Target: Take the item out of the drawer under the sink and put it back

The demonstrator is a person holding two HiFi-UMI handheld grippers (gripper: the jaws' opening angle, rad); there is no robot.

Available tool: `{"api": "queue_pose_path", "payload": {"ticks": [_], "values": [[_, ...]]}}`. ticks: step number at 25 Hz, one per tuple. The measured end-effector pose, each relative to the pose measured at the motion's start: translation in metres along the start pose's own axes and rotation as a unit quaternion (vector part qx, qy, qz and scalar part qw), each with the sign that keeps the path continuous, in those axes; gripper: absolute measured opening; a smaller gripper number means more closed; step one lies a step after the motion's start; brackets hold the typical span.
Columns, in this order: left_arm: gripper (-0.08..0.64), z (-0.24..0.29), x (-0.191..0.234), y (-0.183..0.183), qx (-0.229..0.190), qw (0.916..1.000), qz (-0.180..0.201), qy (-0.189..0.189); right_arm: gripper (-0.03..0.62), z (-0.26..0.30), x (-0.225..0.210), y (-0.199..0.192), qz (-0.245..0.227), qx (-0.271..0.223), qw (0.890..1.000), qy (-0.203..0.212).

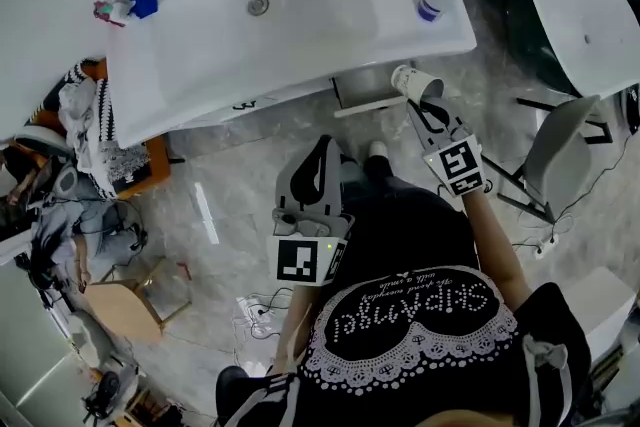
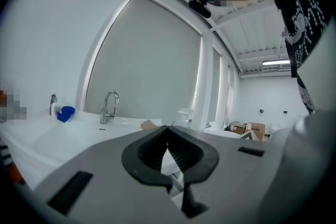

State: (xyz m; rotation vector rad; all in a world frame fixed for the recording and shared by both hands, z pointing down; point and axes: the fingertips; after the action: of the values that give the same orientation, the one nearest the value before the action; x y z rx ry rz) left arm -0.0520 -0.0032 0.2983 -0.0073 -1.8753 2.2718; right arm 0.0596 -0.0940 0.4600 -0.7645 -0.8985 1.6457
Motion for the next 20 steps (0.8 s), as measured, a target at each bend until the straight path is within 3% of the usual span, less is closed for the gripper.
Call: {"api": "queue_pose_path", "payload": {"ticks": [4, 8, 12, 20], "values": [[0.006, 0.003, -0.012, 0.013, -0.018, 0.9990, 0.018, -0.036, 0.025, -0.038, 0.000, 0.039, -0.004, -0.062, 0.997, -0.042], [0.006, 0.010, -0.013, 0.029, -0.041, 0.9973, 0.045, -0.040, 0.025, -0.075, 0.000, 0.068, 0.003, -0.113, 0.991, -0.075], [0.006, 0.009, -0.010, 0.034, -0.033, 0.9961, 0.067, -0.047, 0.025, -0.113, 0.004, 0.085, 0.015, -0.152, 0.982, -0.108], [0.006, -0.004, 0.014, 0.036, -0.042, 0.9969, 0.065, -0.010, 0.025, -0.159, 0.006, 0.082, 0.037, -0.178, 0.977, -0.115]]}}
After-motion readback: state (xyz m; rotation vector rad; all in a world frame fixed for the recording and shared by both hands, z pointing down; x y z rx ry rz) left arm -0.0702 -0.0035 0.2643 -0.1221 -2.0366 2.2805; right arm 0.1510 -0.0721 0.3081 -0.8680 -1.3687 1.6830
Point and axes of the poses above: the fingertips, and each gripper's own axes: z forward along the fingers, x to its left, y out of its top, and after that the axes turned 13 degrees about y, right-handed
